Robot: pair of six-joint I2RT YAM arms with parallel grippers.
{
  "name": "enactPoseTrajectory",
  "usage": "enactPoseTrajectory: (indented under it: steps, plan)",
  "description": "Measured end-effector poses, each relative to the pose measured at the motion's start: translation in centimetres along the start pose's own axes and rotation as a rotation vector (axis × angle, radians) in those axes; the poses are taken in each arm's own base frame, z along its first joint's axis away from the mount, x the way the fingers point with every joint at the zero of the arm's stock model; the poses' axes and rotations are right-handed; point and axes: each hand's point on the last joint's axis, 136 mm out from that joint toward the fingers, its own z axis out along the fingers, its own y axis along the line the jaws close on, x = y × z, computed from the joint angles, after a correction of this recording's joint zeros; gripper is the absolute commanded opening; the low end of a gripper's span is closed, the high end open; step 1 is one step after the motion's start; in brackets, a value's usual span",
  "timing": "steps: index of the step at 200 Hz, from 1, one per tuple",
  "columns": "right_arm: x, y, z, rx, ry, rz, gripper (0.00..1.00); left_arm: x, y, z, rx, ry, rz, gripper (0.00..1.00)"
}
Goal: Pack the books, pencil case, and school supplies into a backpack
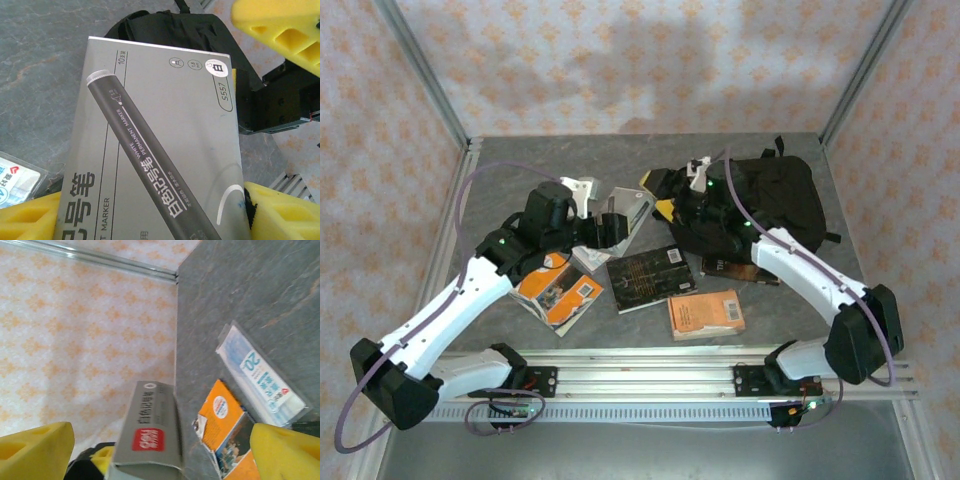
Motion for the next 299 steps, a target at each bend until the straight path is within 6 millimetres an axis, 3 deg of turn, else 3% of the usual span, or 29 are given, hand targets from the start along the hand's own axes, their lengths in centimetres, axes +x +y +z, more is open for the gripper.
enactPoseTrajectory:
  steps: [24,61,84,101,124,148,180,209,235,276,299]
  plan:
    - [0.8,0.1,1.2,-0.018,0.027,0.02,0.81,0.1,-0.5,0.2,0.025,0.0,0.006,0.6]
    - [1.6,-0.4,2.6,-0.031,0.054,0.062,0.48,0.2,-0.7,0.4,0.035,0.004,0.011,0.64]
    - [1.5,-0.4,2.6,-0.037,0.046,0.088,0.39,0.4,-0.4,1.0,0.028,0.017,0.012,0.68]
    - [1.5,-1.0,2.7,-0.025,0.038,0.105,0.36,0.5,-0.2,1.2,0.021,0.023,0.013,0.75]
    - [1.4,-1.3,2.7,-0.018,0.028,0.121,0.32,0.8,-0.1,1.5,0.014,0.034,0.003,0.91]
    - [1.0,-2.3,2.4,0.004,-0.003,0.128,0.3,0.6,0.1,1.5,-0.004,0.024,-0.037,1.0]
    - [-0.7,-3.8,1.2,0.036,-0.098,0.139,0.28,0.3,0.9,1.6,-0.039,0.011,-0.211,1.0]
    - [-2.2,-3.2,0.0,0.006,-0.179,0.13,0.27,-0.2,2.7,1.9,-0.056,-0.035,-0.473,1.0]
    - [-3.0,-2.6,-0.9,-0.019,-0.24,0.118,0.27,1.2,4.7,3.5,-0.039,-0.059,-0.726,1.0]
    - [-3.6,-3.0,-1.1,-0.039,-0.292,0.144,0.27,0.1,3.3,4.5,0.09,-0.113,-0.938,1.0]
    - [-4.2,-2.2,-1.4,-0.075,-0.322,0.154,0.24,-1.3,2.0,4.3,0.17,-0.144,-0.986,0.92]
